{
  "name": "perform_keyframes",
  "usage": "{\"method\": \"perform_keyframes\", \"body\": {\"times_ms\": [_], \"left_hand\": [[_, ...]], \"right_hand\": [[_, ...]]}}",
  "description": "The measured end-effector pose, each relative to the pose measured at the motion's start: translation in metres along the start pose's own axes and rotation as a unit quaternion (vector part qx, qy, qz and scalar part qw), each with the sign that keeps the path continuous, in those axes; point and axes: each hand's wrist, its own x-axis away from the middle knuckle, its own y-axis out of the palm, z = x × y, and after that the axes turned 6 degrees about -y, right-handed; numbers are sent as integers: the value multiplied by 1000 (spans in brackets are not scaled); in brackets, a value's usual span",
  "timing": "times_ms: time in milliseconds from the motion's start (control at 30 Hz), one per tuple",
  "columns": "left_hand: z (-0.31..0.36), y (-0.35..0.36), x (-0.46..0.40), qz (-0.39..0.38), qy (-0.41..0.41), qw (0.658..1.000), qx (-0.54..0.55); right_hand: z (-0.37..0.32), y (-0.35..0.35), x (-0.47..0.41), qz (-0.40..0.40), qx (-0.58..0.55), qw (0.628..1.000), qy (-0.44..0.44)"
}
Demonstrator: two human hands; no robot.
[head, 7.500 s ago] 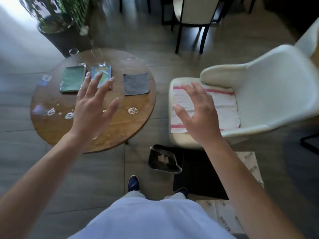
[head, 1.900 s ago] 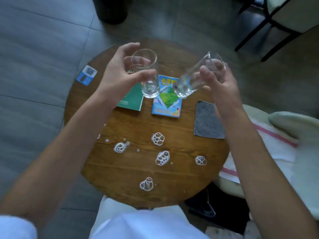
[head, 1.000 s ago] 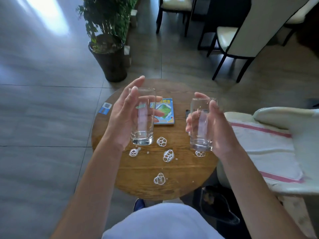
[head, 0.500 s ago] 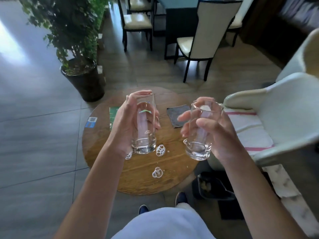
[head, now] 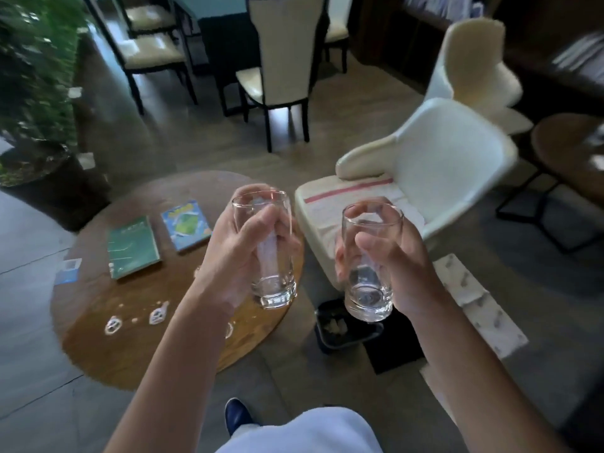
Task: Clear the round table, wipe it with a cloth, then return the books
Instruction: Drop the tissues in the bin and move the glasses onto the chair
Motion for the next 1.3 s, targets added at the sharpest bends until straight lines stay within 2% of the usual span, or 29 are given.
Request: {"method": "perform_keyframes", "body": {"times_ms": [133,367,467,700,900,1100,1300], "left_hand": [[-32,52,-9,-51,-5,999,-13],[-67,84,-48,-148,-90,985,0],[-80,93,-75,-203,-103,974,5],[-100,86,-165,-266,-127,956,10],[-104,80,-240,-268,-146,952,22],[-119,90,-280,-245,-158,956,-3],[-138,120,-306,-228,-168,959,-29]], "right_hand": [[-9,-52,26,58,4,998,23],[-7,-107,44,154,-3,988,34],[-1,-125,38,192,4,981,39],[8,-150,-5,263,19,964,34],[12,-164,-31,294,86,951,40],[22,-187,-41,387,75,918,40],[26,-227,-50,386,57,920,35]]}}
